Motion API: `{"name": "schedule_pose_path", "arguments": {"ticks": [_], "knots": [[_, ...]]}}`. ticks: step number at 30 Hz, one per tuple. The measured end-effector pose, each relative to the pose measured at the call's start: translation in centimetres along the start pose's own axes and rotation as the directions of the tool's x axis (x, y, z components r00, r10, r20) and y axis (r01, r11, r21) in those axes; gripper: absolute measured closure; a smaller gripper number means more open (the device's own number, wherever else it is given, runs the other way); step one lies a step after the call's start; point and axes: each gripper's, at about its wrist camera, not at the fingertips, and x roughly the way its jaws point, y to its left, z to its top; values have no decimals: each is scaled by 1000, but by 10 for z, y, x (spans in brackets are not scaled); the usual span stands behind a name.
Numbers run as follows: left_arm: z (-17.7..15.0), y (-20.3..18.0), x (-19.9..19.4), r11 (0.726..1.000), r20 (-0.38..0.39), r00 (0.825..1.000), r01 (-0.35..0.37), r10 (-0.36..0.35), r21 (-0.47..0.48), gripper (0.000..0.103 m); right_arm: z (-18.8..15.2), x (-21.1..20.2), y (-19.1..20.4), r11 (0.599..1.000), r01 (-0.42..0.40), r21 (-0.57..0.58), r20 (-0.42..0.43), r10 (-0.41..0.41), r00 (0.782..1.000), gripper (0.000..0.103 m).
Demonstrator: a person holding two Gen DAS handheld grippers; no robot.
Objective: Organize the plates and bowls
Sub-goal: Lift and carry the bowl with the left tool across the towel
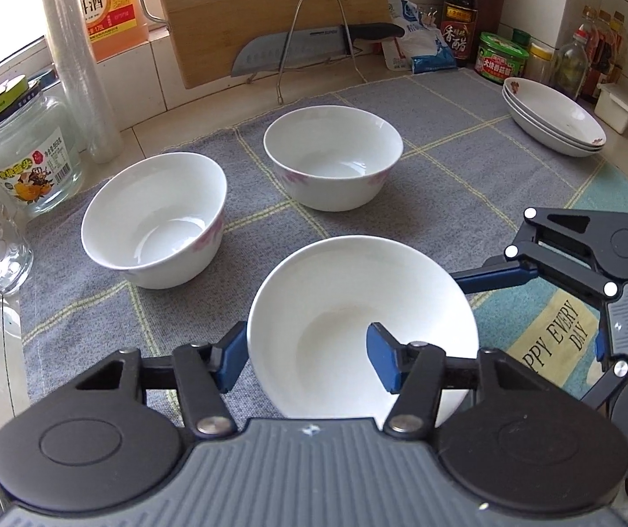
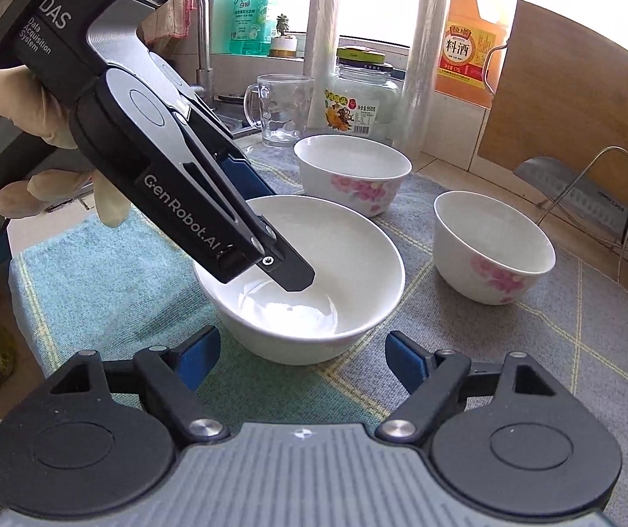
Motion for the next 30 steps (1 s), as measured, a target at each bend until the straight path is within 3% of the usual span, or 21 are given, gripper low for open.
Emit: {"name": "schedule_pose_path", "arguments": {"ticks": [8, 19, 30], "knots": [[2, 2, 2, 1000, -7, 1000, 12, -12, 6, 47, 2, -2, 2, 1000, 2, -15, 12, -2, 1000, 24], [5, -5, -1, 999, -4, 1000, 30, -30, 33, 47, 3, -12, -5, 1000, 10, 13, -1, -10, 1000, 24], [30, -34, 9, 987, 13, 994, 109, -111, 119, 47, -10, -39, -20, 993, 101, 65, -21, -100, 995, 24]]}}
